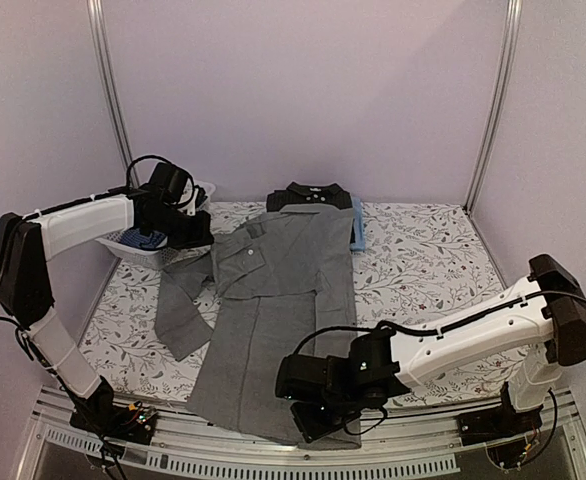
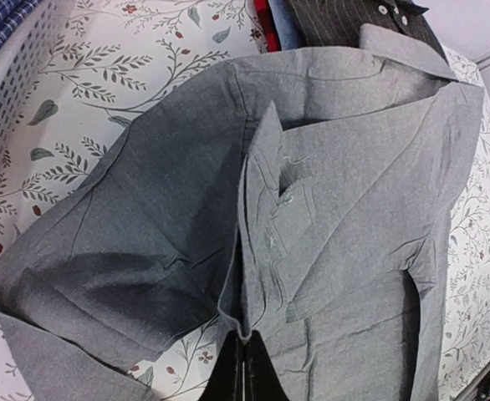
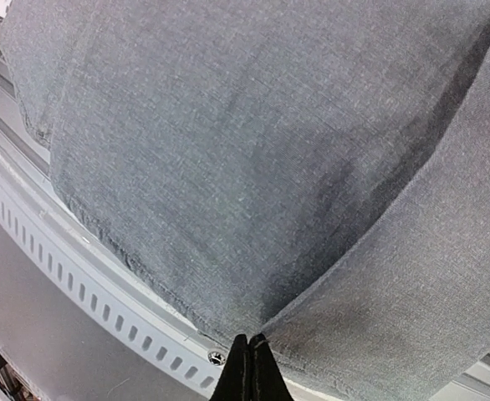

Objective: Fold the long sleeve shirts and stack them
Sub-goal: Adjust the 1/3-folded tank top at the center of the board.

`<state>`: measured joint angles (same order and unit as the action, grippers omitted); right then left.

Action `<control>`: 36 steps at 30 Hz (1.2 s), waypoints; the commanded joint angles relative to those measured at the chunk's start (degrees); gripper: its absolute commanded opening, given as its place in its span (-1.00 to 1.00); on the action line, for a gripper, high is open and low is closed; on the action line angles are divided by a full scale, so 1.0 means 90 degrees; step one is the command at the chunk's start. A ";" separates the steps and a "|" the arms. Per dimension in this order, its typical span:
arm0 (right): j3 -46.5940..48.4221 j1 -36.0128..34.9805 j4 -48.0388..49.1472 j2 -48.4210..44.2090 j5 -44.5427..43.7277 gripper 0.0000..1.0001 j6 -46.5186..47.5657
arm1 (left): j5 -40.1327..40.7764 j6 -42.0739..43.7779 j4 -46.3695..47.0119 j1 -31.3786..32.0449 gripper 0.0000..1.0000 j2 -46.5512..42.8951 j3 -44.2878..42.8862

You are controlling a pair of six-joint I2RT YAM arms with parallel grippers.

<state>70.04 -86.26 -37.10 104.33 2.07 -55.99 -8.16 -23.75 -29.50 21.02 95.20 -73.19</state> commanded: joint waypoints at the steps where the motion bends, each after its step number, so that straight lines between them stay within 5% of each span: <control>1: -0.0221 -0.0050 0.0327 0.0118 0.0382 -1.00 0.0128 | -0.0009 0.0061 -0.0102 0.0104 -1.00 0.0023 -0.0223; 4: -0.0256 -0.0036 0.0372 0.0113 0.0303 -0.92 0.0137 | -0.0048 0.0113 -0.0154 0.0138 -1.00 -0.0051 -0.0314; 10: -0.0517 0.0426 0.0392 -0.0679 -0.0497 -0.17 0.0287 | -0.0725 0.0543 -0.0235 0.0320 -1.00 -0.0169 -0.0537; 13: -0.0621 0.0899 0.0820 -0.1311 -0.0859 0.05 0.0747 | -0.1243 0.0772 -0.0263 0.0470 -1.00 -0.0182 -0.0510; 17: -0.1107 0.2031 0.2408 -0.1921 -0.0532 0.22 0.2110 | -0.2072 0.1001 0.0000 0.0593 -1.00 -0.0302 -0.0287; 20: -0.1590 0.3410 0.4527 -0.2145 0.0949 0.26 0.2998 | -0.2829 0.1180 0.0246 0.0604 -1.00 -0.0390 -0.0162; 26: -0.0884 0.4885 0.6019 -0.1140 0.2502 0.45 0.3821 | -0.3680 0.1935 -0.0129 0.0688 -1.00 -0.0298 -0.0315; 36: 0.0976 0.5517 0.6411 0.0952 0.3655 0.61 0.4283 | -0.3621 0.2438 -0.0564 0.0991 -1.00 -0.0064 -0.0359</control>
<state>74.22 -37.91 15.31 107.90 27.27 -20.64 -39.20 -5.02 -32.75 28.27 93.67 -75.42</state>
